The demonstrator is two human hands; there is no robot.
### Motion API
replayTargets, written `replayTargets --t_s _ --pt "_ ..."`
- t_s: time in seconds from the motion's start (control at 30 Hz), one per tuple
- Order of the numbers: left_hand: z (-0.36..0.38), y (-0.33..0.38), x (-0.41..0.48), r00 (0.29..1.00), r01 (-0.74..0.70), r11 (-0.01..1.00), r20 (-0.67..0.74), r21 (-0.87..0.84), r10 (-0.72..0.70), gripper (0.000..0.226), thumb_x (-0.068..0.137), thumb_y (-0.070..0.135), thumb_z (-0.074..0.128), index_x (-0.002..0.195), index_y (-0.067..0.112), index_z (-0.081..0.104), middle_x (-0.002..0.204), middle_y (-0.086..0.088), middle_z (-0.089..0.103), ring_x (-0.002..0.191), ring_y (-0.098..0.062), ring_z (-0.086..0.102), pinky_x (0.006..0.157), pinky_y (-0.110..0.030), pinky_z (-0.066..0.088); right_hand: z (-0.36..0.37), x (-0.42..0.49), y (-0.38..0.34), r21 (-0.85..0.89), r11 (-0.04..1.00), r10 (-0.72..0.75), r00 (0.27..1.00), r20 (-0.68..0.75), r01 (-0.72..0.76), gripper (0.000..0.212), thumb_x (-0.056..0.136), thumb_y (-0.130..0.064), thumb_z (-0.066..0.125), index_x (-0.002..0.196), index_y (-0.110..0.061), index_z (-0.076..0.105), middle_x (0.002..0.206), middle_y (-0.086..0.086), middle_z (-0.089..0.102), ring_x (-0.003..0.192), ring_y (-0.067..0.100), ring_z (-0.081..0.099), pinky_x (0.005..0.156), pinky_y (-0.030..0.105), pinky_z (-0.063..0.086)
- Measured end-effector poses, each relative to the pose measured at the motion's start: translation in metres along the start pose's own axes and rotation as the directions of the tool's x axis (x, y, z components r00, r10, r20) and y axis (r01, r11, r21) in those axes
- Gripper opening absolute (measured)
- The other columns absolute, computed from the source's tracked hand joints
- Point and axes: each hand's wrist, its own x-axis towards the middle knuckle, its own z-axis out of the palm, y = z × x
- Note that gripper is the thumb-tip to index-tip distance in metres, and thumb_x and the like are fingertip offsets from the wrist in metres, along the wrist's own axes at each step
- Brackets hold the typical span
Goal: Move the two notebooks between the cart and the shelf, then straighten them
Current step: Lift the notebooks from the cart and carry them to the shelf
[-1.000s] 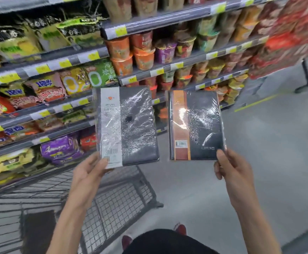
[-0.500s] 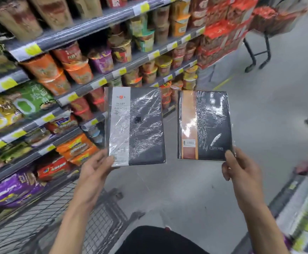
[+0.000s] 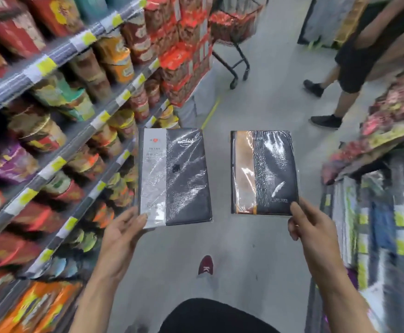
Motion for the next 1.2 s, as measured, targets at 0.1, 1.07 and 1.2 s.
replayTargets --t_s 0.1,1.07,1.2 --pt "0.026 0.018 0.058 0.990 0.008 0.995 0.136 0.095 -0.021 0.017 0.095 0.000 0.053 0.107 0.002 0.066 0.093 -0.007 0.076 0.072 -0.010 0.072 0.063 -0.016 0.056 -0.002 0.026 -0.006 0.027 1.000 0.014 0.991 -0.133 -0.011 0.016 0.100 -0.012 0.055 0.108 -0.008 0.067 0.052 -0.003 0.045 0.049 0.010 0.036 0.045 0.016 0.032" --pt "0.460 -0.007 0.325 0.450 -0.119 0.847 0.788 0.519 -0.420 0.030 0.081 0.029 0.077 0.104 0.014 0.065 0.103 0.000 0.078 0.098 -0.017 0.072 0.086 -0.028 0.057 -0.120 0.126 0.081 0.518 0.853 0.458 0.378 -0.805 0.069 0.028 0.097 -0.018 0.061 0.120 -0.003 0.065 0.061 0.002 0.050 0.051 0.006 0.044 0.044 0.016 0.037" --pt "0.519 -0.037 0.331 0.338 -0.189 0.810 0.812 0.555 -0.477 0.011 0.097 0.010 0.060 0.105 0.008 0.068 0.105 -0.004 0.077 0.098 -0.017 0.072 0.081 -0.023 0.057 -0.132 0.140 0.087 0.545 0.831 0.501 0.276 -0.820 0.109 0.011 0.097 -0.015 0.060 0.100 -0.010 0.069 0.063 0.003 0.048 0.052 0.007 0.045 0.043 0.016 0.035"
